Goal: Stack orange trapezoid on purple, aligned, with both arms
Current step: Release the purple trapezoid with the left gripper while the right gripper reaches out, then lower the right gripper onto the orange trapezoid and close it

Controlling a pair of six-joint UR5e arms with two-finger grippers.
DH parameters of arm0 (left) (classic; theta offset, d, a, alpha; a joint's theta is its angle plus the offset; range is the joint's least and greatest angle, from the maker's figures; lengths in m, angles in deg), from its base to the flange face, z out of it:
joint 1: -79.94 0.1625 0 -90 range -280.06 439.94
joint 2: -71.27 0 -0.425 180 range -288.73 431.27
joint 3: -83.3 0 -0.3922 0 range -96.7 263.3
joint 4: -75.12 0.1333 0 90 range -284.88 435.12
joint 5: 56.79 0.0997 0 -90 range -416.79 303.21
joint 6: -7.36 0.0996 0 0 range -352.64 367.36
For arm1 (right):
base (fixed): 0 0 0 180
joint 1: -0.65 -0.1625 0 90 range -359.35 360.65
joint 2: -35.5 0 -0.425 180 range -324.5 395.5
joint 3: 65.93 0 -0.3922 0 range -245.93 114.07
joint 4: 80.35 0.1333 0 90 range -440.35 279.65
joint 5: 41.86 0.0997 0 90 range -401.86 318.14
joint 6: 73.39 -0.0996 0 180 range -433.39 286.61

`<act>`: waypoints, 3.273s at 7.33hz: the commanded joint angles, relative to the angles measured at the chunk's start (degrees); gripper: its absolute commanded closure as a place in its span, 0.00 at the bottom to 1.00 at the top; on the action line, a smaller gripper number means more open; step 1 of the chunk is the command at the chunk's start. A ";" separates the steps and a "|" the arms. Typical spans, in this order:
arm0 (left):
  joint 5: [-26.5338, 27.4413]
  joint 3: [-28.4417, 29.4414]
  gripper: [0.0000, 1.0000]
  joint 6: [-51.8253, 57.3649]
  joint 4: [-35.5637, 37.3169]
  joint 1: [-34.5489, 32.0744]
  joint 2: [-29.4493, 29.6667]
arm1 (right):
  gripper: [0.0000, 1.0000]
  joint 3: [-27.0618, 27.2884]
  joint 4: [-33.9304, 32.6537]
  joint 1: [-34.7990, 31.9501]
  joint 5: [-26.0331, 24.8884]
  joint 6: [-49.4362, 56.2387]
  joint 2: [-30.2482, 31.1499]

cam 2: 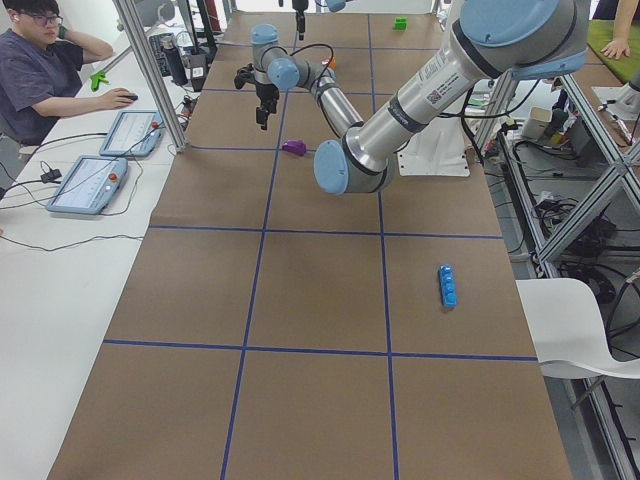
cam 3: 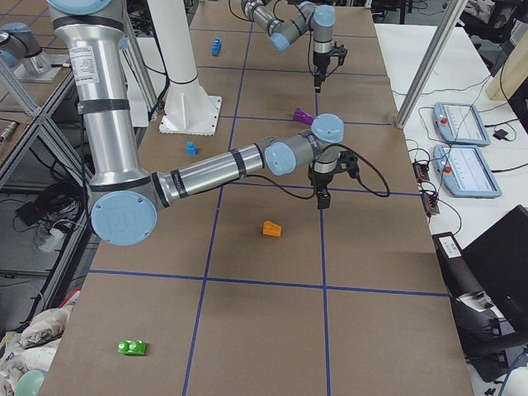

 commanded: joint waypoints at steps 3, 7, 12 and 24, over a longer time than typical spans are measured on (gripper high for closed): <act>-4.09 -11.77 0.00 5.35 3.98 -7.35 -10.46 | 0.00 0.20 17.45 6.81 -2.40 -12.85 14.24; -4.00 -12.51 0.00 7.40 3.98 -7.89 -12.43 | 0.00 -1.46 17.19 13.15 -2.92 -16.29 13.55; -4.09 -13.12 0.00 7.40 3.55 -7.89 -14.26 | 0.22 -5.42 16.93 13.33 -5.03 -16.29 11.18; -4.00 -14.70 0.00 7.40 3.90 -7.80 -14.45 | 1.00 -2.10 15.44 14.38 -4.07 -23.82 11.27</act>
